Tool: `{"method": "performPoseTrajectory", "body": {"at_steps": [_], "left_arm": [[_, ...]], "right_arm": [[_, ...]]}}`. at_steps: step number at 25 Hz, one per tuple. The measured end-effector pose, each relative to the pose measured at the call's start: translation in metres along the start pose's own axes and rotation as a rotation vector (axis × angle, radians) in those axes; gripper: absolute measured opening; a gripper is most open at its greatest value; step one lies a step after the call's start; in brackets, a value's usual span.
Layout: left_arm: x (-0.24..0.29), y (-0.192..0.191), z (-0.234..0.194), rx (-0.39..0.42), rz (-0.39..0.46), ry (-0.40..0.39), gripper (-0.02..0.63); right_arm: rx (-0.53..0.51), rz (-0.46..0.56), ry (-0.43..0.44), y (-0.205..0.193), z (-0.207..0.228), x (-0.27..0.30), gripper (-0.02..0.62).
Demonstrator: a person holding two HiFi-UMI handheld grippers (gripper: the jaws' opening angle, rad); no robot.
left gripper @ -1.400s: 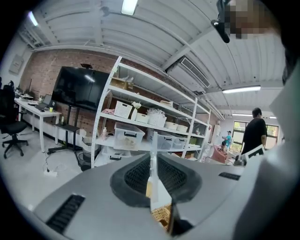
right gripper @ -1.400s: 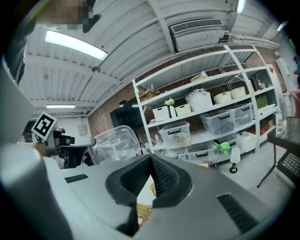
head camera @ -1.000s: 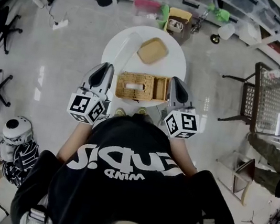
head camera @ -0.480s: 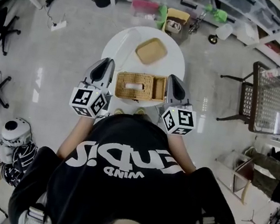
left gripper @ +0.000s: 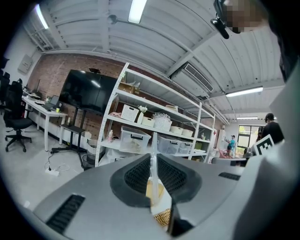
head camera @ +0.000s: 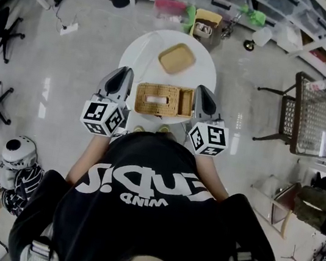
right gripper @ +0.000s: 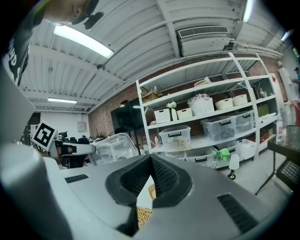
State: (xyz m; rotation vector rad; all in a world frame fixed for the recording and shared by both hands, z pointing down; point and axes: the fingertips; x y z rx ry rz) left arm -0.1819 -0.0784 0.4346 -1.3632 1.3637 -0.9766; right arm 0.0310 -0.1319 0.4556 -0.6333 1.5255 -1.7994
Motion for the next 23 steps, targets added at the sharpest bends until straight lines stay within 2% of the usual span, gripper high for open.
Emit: {"method": "performPoseTrajectory", "body": {"at_steps": [23], "left_arm": [[0.0011,-0.0102,-0.0001,-0.012,-0.029,0.000,0.040]], "right_arm": [[0.013,-0.008,0.015,-0.0012,-0.0021,0.0047,-0.003]]}}
Point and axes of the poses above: the fingertips, and each gripper's own axes: x forward along the fingers, z to its right, y out of its top, and after that the axes turned 13 degrees about z, right-handed
